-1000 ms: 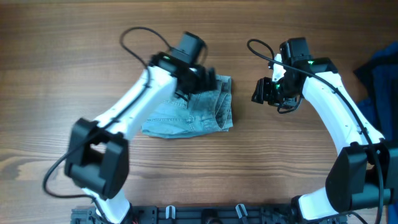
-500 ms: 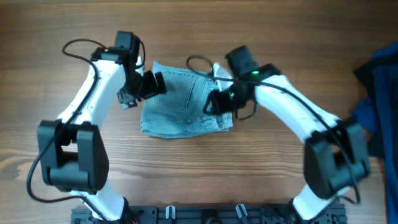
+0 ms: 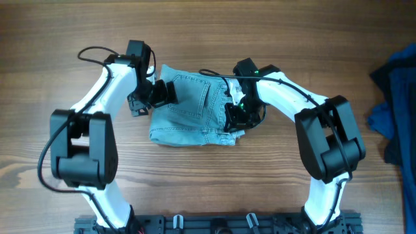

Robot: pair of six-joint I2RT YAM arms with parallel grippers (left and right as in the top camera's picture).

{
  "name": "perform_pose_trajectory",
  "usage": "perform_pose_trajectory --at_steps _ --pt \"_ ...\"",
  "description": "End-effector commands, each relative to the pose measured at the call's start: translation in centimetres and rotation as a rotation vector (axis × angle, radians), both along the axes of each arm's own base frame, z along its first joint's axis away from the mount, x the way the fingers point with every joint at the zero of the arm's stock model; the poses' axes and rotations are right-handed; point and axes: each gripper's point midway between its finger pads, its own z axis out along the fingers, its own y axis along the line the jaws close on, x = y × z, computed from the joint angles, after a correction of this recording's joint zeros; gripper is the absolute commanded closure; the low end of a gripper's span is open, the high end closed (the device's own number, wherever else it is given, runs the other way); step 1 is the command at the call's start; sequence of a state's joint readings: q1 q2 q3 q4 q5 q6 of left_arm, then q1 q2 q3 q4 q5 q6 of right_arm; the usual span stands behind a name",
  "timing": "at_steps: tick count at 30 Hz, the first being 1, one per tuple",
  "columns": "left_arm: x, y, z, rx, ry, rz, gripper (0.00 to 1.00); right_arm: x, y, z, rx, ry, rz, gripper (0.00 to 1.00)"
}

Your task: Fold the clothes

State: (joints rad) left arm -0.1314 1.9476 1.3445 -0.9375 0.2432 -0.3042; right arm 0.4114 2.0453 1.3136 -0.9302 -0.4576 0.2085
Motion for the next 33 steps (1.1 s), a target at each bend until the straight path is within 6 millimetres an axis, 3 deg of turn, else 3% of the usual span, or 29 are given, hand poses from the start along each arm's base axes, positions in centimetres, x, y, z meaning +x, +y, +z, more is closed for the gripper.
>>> perform_pose_trajectory --at_steps 1,4,7,12,14,17,18,20,23,25,29,31,33 --pt "-1.0 -1.4 -2.6 -0.085 0.046 -0.167 0.00 0.9 -4.0 -0.9 -0.184 -0.097 0.024 0.77" --pt "-1.1 0.4 -4.4 0.004 0.069 -0.188 0.00 1.7 -3.8 1.6 -0.162 -0.173 0.015 0.73" --pt "-0.7 -0.2 -4.2 -0.068 0.026 -0.268 0.00 1.9 -3.7 2.3 -0.154 -0.192 0.010 0.72" --pt "-2.5 -6.0 -0.6 -0.506 -0.081 -0.531 0.02 2.0 -3.3 2.3 -0.128 -0.192 0.007 0.73" --pt "-3.1 -7.0 0.2 -0.578 -0.117 -0.605 0.11 2.1 -3.1 2.4 -0.118 -0.197 0.007 0.74" --pt "-3.1 -7.3 0.3 -0.587 -0.131 -0.623 0.50 2.1 -3.0 2.4 -0.116 -0.196 0.007 0.74" --pt "-3.0 -7.3 0.3 -0.587 -0.132 -0.620 0.54 2.1 -3.0 2.4 -0.116 -0.196 0.007 0.75" --pt "-2.9 -7.2 0.3 -0.583 -0.106 -0.565 0.78 2.1 -3.0 2.5 -0.115 -0.198 0.007 0.77" --pt "-2.2 -6.8 0.6 -0.574 -0.079 -0.470 0.96 2.5 -3.1 3.6 -0.111 -0.234 0.004 0.78" --pt "-1.0 -6.2 1.5 -0.567 -0.087 -0.409 0.96 2.9 -3.0 4.8 -0.101 -0.273 -0.001 0.78" --pt "5.4 -1.3 7.5 -0.521 -0.264 -0.193 0.96 4.5 -2.7 10.7 -0.037 -0.428 -0.045 0.78" --pt "8.5 4.5 8.8 -0.422 -0.362 -0.040 0.96 4.6 -2.8 13.0 -0.012 -0.486 -0.061 0.70" --pt "10.0 11.0 8.4 -0.340 -0.413 0.129 0.96 4.2 -2.8 14.4 0.005 -0.514 -0.064 0.67"
